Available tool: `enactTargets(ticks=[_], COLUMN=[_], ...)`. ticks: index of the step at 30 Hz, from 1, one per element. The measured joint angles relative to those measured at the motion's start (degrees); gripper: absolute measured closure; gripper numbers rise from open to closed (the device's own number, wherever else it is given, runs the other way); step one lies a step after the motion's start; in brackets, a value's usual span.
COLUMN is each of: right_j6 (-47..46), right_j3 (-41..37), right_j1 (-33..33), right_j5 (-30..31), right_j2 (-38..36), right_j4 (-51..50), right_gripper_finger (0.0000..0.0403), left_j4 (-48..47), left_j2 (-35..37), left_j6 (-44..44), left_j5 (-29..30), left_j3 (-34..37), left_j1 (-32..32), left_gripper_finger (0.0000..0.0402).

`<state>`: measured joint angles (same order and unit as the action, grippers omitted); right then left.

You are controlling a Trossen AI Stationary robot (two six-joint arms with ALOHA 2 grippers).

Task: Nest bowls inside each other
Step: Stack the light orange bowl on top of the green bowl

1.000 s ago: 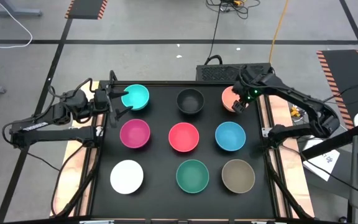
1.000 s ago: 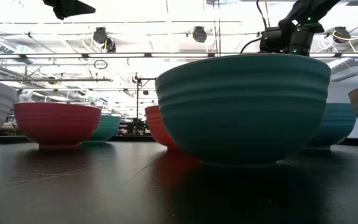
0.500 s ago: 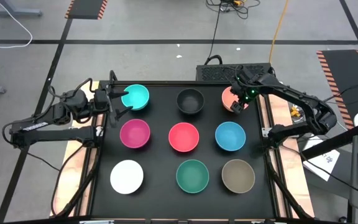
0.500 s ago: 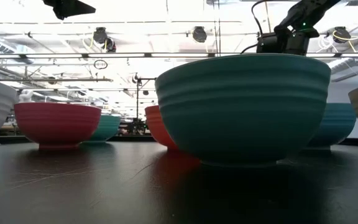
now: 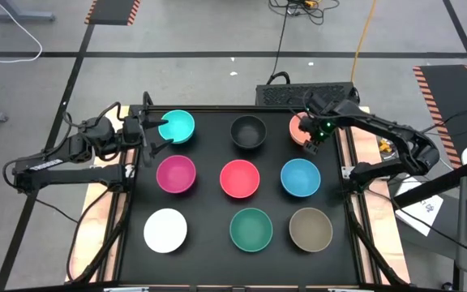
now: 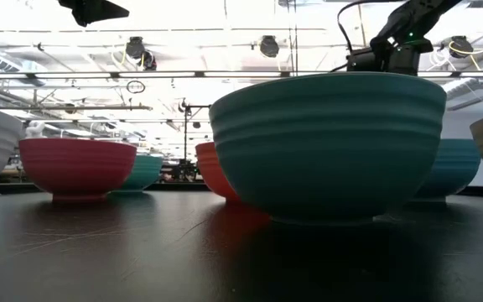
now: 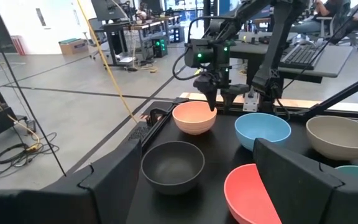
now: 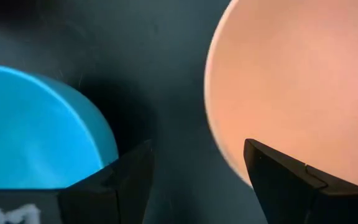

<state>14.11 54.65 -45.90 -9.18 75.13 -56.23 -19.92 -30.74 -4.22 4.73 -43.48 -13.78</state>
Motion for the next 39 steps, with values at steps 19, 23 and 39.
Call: enactTargets(ticks=[19, 23, 39], right_j6=[-1.4, -1.4, -0.6], right_j3=[-0.1, -0.1, -0.1], right_j1=[0.6, 0.6, 0.6], right_j5=[4.6, 4.6, 4.5], right_j2=[0.0, 0.0, 8.7], right_j4=[1.3, 1.2, 2.1], right_gripper_finger=[0.0163, 0.0163, 0.0163], left_j4=[0.0, 0.0, 0.0], left_j2=[0.0, 0.0, 0.0], left_j6=[0.0, 0.0, 0.0], left_j5=[-0.3, -0.3, -0.4], left_j3=[0.0, 0.0, 0.0], left_j1=[0.0, 0.0, 0.0], left_gripper_finger=[0.0087, 0.0087, 0.0087])
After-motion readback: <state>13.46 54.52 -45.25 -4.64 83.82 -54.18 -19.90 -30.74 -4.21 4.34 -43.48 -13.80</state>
